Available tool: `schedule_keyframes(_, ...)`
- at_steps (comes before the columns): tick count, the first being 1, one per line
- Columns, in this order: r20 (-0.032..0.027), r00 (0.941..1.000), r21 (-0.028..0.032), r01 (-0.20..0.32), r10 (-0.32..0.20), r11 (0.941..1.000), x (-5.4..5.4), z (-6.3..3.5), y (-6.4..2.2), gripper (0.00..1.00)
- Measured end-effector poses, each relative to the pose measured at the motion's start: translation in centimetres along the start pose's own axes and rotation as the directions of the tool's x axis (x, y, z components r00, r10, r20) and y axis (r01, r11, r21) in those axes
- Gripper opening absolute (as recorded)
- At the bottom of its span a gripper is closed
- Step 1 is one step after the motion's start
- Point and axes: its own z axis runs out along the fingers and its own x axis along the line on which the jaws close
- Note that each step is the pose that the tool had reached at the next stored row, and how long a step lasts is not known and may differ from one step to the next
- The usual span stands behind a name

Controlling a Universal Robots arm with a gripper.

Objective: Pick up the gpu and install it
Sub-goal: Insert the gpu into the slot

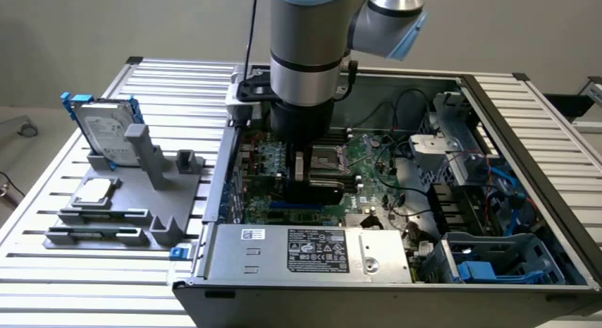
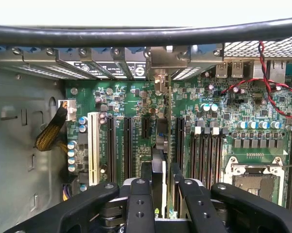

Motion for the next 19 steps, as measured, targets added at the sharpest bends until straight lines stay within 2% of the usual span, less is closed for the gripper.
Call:
schedule_keyframes(3,0.0027,1.0000,0.0001,0.003,-0.003,1.0000,0.02,0.06,0.01,0.26)
schedule_keyframes(14,0.0035,1.0000,0.0000,0.008,-0.008,1.0000,0.16,0.19,0.06,0.26)
schedule_keyframes(19,0.0082,0.9999,0.0000,0.008,-0.008,1.0000,0.16,0.24,0.06,0.26)
